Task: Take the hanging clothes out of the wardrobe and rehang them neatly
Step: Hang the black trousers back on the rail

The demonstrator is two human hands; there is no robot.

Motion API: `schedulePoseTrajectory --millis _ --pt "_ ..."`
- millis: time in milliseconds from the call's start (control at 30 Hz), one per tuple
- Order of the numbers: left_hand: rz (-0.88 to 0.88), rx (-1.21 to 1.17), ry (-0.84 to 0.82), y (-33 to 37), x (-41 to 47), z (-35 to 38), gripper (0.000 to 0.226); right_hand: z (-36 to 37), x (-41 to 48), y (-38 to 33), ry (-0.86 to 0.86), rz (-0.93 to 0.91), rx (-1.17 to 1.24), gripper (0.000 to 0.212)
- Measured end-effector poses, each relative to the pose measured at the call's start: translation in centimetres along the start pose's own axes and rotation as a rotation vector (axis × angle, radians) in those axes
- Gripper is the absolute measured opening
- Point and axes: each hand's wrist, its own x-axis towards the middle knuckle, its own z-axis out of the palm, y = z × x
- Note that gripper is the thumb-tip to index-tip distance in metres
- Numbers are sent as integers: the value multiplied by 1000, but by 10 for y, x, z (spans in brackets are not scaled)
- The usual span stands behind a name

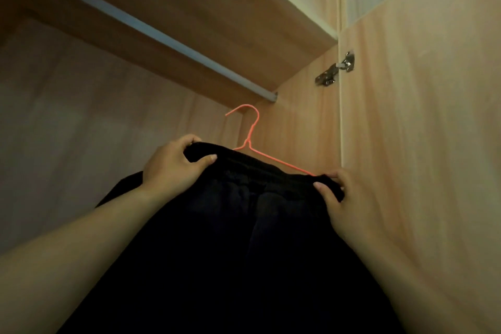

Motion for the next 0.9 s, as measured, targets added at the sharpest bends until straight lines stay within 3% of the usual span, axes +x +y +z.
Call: schedulePoseTrajectory --millis 333,500,600,733,900 --pt "-29 -197 22 -72 115 101 24 61 120 -6 173 -16 -46 10" --pt "-52 -138 100 -93 118 142 59 92 159 13 194 43 -66 9" --pt "-20 -182 19 -95 113 159 58 95 188 13 257 29 -171 9" --pt "-17 -305 -230 -87 118 178 51 91 225 6 379 31 -299 11" --pt "19 -406 -257 -75 131 200 56 89 255 -7 434 -21 -452 14"
